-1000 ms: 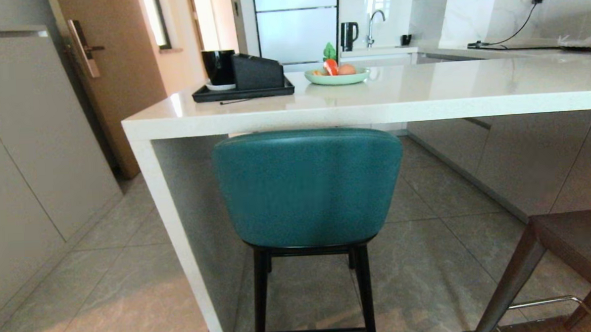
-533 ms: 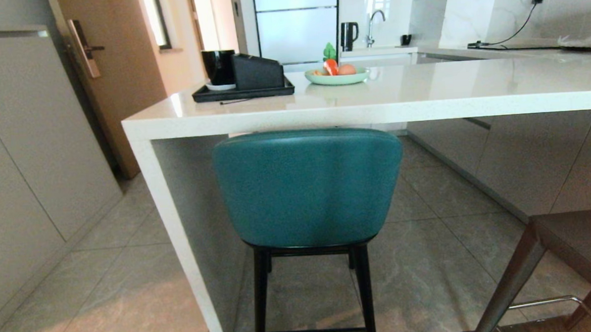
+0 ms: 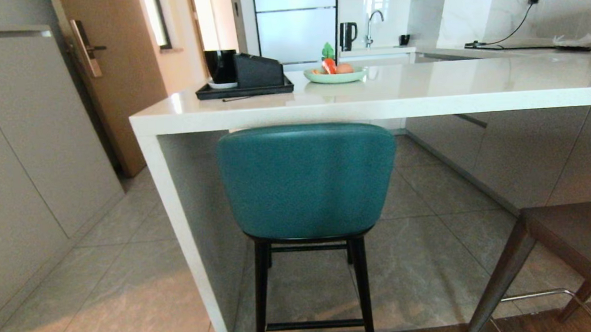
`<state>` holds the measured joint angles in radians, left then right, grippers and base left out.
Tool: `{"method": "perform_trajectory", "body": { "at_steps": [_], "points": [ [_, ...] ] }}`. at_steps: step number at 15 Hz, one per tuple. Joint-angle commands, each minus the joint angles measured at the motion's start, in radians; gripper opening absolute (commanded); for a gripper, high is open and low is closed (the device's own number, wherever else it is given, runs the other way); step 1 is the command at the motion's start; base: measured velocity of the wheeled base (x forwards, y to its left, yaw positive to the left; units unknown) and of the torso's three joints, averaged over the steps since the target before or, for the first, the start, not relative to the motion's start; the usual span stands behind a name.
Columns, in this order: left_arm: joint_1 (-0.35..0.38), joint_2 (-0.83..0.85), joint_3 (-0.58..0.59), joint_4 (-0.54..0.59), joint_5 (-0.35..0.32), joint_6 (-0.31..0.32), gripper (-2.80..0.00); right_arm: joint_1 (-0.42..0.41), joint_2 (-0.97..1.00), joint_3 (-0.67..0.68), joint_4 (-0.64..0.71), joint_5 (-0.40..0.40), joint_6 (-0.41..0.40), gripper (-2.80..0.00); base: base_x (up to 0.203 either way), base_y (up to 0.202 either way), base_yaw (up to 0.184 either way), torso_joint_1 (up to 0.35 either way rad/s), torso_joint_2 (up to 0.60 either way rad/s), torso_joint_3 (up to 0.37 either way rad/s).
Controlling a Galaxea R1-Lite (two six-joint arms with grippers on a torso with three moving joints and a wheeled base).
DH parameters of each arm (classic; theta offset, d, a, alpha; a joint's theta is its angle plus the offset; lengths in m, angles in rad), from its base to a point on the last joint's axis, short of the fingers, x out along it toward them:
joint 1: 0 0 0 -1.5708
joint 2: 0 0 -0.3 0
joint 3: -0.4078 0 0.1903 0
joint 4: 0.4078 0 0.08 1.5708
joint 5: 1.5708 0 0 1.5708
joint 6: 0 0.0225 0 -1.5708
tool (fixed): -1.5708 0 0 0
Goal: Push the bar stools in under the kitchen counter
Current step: Push the gray chair back under the dining table
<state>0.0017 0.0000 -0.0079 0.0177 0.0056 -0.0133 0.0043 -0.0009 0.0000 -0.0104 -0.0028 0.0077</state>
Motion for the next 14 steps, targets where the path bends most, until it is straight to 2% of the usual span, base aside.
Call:
{"method": "perform_trajectory", "body": {
  "at_steps": [1,12,14],
  "points": [
    [0.0,0.002,0.0,-0.001,0.001,-0.001,-2.8,0.0,0.001,0.003,0.0,0.0,0.0,-2.8,-0.205,0.0,0.0,0.002,0.0,-0.005],
    [0.0,0.002,0.0,-0.001,0.001,-0.001,-2.8,0.0,0.001,0.003,0.0,0.0,0.0,-2.8,-0.197,0.0,-0.002,0.001,0.0,0.003],
    [0.0,0.002,0.0,0.001,0.001,-0.001,-2.8,0.0,0.001,0.003,0.0,0.0,0.0,-2.8,-0.075,0.0,-0.001,0.0,0.0,0.002]
  ]
}}
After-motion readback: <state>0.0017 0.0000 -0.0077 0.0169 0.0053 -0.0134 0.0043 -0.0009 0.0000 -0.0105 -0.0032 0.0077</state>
